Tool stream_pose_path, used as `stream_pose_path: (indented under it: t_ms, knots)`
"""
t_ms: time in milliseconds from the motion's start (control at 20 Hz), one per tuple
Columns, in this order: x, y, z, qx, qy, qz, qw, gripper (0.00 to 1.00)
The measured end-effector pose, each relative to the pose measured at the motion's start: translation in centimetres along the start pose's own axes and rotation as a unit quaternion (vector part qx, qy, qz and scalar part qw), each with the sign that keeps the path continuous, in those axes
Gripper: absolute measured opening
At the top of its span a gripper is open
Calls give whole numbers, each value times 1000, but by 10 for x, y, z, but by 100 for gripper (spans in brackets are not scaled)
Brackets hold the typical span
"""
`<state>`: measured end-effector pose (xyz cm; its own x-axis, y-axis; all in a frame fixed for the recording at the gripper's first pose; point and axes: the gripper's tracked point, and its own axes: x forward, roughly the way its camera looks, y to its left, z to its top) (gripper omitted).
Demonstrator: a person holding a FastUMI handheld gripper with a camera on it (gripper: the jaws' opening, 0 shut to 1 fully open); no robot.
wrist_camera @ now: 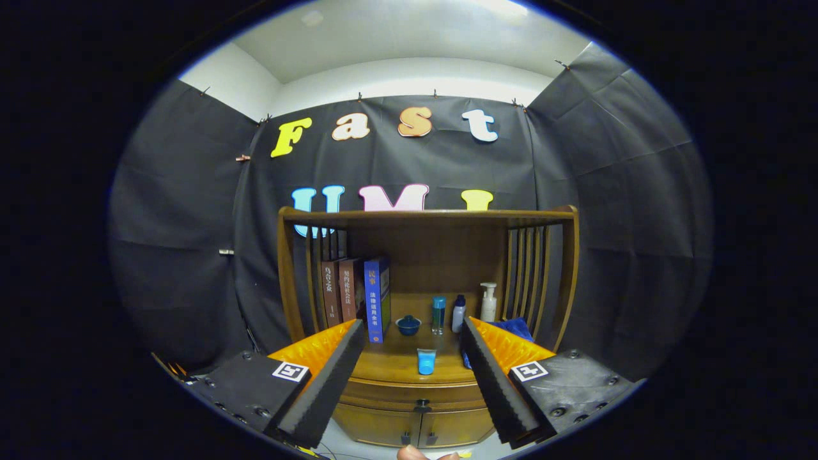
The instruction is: Pull open the drawer, take out the items inside it, and place them on the countertop above the cabinet.
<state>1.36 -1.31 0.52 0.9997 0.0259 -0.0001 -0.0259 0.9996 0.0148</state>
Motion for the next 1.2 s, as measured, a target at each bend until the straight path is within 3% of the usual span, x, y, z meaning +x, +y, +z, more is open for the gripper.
stream_pose_path:
  t_ms: [350,1200]
  knots:
    - [-26,9,18,-7,-8,0,1000,99]
    - [-30,16,18,-15,-15,-11,1000,99]
